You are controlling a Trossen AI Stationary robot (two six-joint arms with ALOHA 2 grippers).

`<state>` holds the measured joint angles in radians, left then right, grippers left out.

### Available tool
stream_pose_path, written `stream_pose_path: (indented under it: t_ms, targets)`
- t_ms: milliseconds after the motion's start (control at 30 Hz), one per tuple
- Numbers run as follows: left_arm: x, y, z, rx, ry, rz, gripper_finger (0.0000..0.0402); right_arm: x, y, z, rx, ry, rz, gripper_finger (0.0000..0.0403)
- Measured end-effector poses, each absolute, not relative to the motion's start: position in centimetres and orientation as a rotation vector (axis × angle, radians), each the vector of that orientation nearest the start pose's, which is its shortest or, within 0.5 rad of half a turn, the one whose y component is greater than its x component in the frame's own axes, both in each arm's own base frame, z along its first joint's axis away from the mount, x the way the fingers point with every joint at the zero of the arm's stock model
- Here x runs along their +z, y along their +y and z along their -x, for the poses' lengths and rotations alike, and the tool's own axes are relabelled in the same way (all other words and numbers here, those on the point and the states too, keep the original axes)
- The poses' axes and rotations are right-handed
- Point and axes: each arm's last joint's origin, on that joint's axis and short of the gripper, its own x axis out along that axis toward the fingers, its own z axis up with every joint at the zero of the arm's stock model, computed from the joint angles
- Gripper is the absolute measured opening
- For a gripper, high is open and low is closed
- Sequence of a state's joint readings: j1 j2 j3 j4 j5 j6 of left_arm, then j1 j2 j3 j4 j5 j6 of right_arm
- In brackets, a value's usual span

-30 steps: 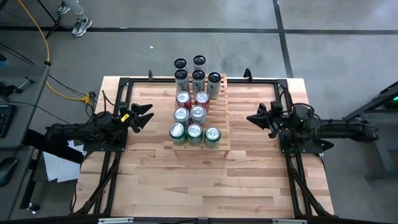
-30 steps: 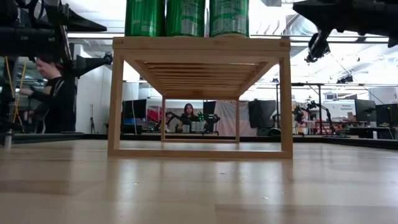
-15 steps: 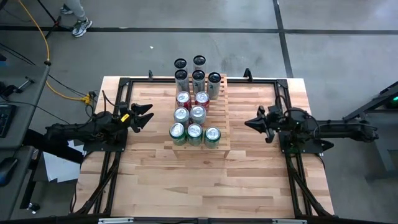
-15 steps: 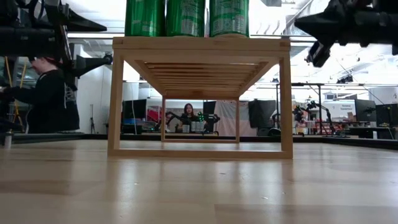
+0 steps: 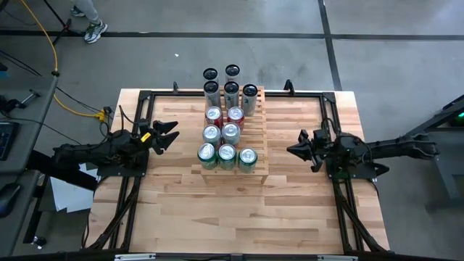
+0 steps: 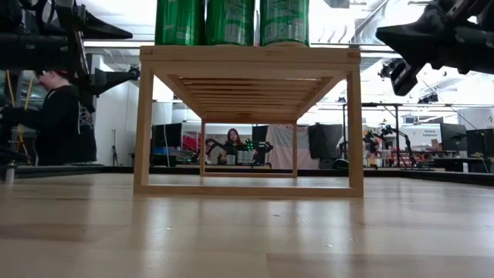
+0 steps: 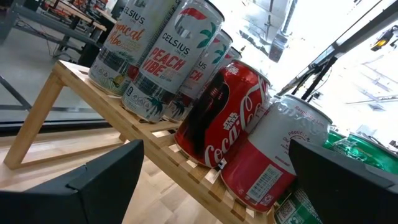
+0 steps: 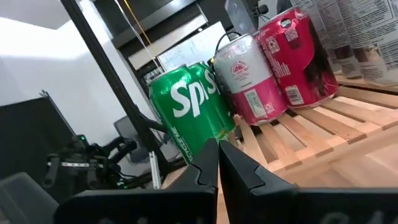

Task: Place canned beverage on shelf
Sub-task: Return to Home Position

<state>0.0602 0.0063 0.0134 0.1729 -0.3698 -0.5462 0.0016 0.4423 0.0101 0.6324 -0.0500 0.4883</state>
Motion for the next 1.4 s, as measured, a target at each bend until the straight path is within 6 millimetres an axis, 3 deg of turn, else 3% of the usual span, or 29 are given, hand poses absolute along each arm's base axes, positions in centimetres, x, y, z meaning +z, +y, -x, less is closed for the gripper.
stream_pose_path:
  t_ms: [867,1400]
  targets:
    - [18.4,1.6,-9.3,0.37,-0.292,0.564,0.0392,14.6,0.1,-12.3,-0.044,0.226,-0.415,0.0]
    - [18.4,1.6,-9.3,0.37,-0.292,0.564,0.0392,14.1,0.1,-12.2,-0.054,0.276,-0.413,0.0]
